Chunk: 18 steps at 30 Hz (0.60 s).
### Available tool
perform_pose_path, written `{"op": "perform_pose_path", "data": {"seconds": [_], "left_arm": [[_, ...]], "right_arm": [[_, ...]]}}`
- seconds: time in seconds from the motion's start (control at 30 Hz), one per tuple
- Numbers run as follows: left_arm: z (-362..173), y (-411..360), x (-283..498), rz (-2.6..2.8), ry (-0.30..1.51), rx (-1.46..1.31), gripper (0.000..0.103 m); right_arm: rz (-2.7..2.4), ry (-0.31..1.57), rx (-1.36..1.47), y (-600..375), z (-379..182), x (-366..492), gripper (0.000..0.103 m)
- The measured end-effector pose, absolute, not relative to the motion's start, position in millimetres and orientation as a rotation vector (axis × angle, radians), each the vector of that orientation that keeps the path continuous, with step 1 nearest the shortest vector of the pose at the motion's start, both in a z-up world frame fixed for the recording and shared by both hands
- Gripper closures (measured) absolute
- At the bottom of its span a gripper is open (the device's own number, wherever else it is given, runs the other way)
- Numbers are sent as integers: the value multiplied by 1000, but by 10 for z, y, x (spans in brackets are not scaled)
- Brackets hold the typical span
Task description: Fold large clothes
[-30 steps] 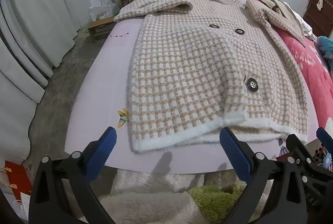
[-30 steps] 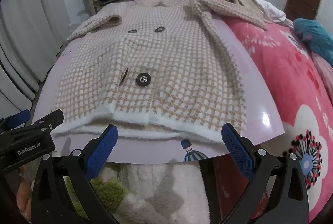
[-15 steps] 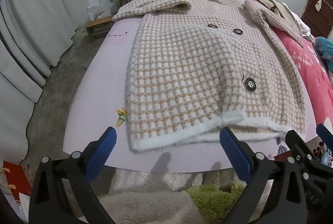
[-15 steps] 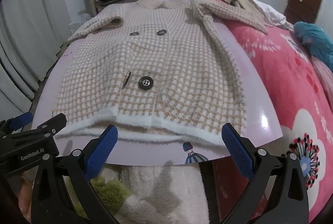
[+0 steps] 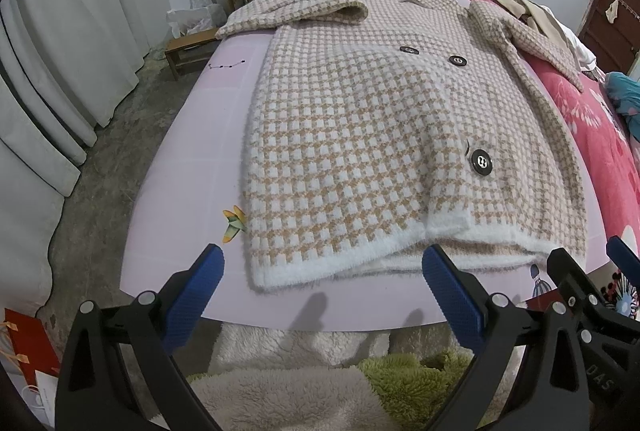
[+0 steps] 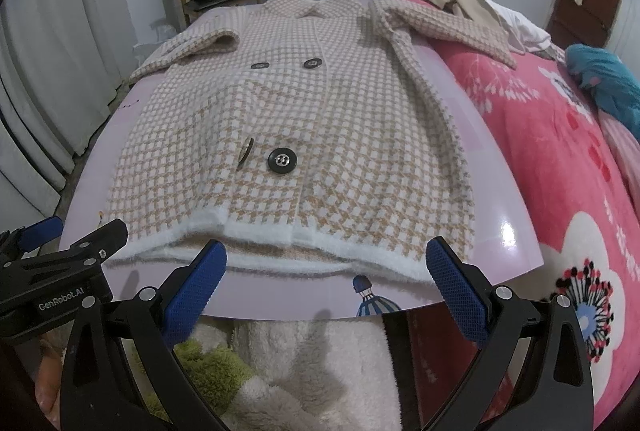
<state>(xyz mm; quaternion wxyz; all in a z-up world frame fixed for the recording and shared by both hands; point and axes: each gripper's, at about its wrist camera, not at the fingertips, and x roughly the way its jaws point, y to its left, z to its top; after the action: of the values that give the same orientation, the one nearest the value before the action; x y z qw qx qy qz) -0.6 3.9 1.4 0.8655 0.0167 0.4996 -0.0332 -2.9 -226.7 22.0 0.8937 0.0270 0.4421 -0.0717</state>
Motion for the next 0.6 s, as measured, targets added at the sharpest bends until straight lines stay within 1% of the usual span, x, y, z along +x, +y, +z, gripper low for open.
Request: {"op": "perform_pose_path", "data": {"seconds": [0.6], "left_arm": [[-20,71,-8,-59,1055,32,5]], "right_arm": [[-143,918,60,-2258,187,-7,7]]}}
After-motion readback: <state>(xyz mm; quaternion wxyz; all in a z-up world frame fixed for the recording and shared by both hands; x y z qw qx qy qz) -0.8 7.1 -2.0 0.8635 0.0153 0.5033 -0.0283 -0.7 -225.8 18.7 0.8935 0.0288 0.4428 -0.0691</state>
